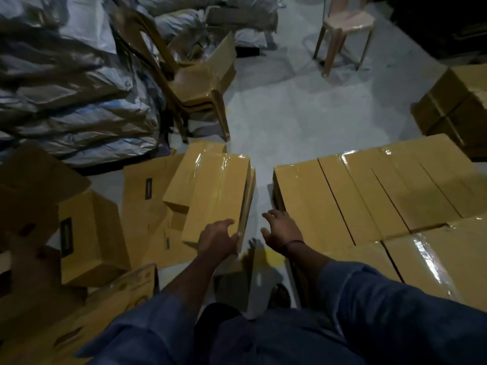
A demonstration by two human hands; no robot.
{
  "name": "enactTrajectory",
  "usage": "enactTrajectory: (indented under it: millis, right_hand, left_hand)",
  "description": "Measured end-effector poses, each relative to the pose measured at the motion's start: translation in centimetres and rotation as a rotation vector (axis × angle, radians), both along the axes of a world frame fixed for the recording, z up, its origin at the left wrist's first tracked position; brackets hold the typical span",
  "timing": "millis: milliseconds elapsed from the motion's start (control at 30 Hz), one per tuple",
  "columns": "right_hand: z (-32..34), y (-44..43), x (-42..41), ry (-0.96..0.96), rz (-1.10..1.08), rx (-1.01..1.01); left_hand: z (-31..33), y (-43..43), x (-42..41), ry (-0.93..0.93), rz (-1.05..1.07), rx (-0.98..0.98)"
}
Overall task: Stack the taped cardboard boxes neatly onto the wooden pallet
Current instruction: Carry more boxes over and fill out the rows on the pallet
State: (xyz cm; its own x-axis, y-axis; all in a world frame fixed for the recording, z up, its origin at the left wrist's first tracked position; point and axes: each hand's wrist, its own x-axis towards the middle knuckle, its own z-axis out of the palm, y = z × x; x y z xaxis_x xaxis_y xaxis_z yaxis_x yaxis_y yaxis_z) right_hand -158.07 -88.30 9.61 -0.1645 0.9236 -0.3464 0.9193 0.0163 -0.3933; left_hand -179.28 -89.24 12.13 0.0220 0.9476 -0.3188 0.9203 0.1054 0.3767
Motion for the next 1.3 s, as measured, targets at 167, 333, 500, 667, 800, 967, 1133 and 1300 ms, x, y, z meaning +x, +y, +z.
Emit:
enactTrajectory:
  millis: [167, 333, 500, 667, 800, 967, 1133, 1300]
  right_hand:
    - [-1.1, 4.3, -1.7, -0.022, -0.019, -0.027]
    - [-1.8, 8.5, -4.6, -0.073, -0.069, -0.037]
    - [-4.2, 13.1, -9.1, -0.092, -0.138, -0.134]
    - [-8.6, 17.5, -13.9, -0.078, -0.174, -0.264]
    - [-12.4, 20.9, -16.3, -0.076, -0.231, -0.307]
    - [-18.6, 24.4, -17.4, -0.11, -0.268, -0.334]
    - [-24.8, 27.1, -17.4, -0.134, -0.275, -0.353]
    - [-29.8, 29.5, -17.6, -0.07, -0.436, -0.392]
  left_hand:
    - [-1.1, 5.7, -2.7, -0.01, 0.0, -0.051]
    - [-2.8, 11.7, -6.1, -0.023, -0.064, -0.051]
    - [-5.2, 18.8, -11.3, 0.007, -0.147, -0.074]
    - [-8.6, 24.3, -15.5, 0.055, -0.183, -0.144]
    - [-12.4, 28.1, -17.1, 0.077, -0.197, -0.188]
    - [-18.6, 31.7, -17.2, 0.117, -0.252, -0.214]
    - [-25.0, 34.6, -16.5, 0.13, -0.271, -0.308]
    - [-30.9, 36.4, -16.9, 0.098, -0.047, -0.391]
